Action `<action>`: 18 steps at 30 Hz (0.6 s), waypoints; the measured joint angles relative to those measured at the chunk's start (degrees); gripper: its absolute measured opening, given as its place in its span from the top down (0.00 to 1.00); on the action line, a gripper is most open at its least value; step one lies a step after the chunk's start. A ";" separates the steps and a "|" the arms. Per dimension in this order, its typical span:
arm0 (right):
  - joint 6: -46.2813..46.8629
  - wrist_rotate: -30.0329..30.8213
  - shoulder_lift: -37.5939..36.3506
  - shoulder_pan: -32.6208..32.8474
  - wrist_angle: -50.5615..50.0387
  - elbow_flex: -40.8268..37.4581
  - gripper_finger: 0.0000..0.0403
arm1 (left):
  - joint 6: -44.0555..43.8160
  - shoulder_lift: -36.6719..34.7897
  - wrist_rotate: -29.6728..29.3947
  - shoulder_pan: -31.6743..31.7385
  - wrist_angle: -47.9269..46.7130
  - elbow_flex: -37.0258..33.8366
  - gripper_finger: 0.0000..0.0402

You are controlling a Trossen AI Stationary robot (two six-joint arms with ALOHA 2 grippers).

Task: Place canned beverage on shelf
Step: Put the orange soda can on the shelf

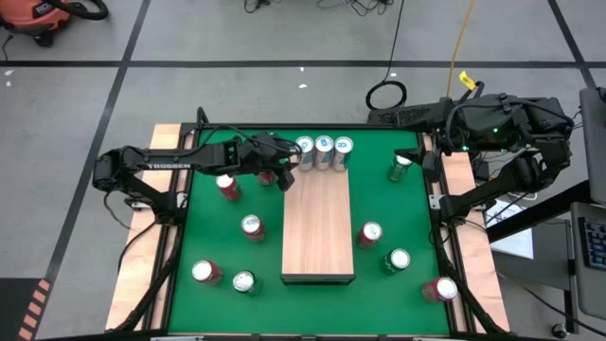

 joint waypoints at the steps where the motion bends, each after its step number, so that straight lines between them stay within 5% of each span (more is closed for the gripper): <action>1: 0.51 -0.14 0.00 0.00 -0.02 0.00 0.25 | -1.94 -0.42 -0.01 0.11 -0.91 -0.01 0.59; 18: 4.88 -2.16 0.31 0.02 -5.39 0.02 0.25 | -12.36 -15.08 4.46 -3.50 -8.41 0.05 0.59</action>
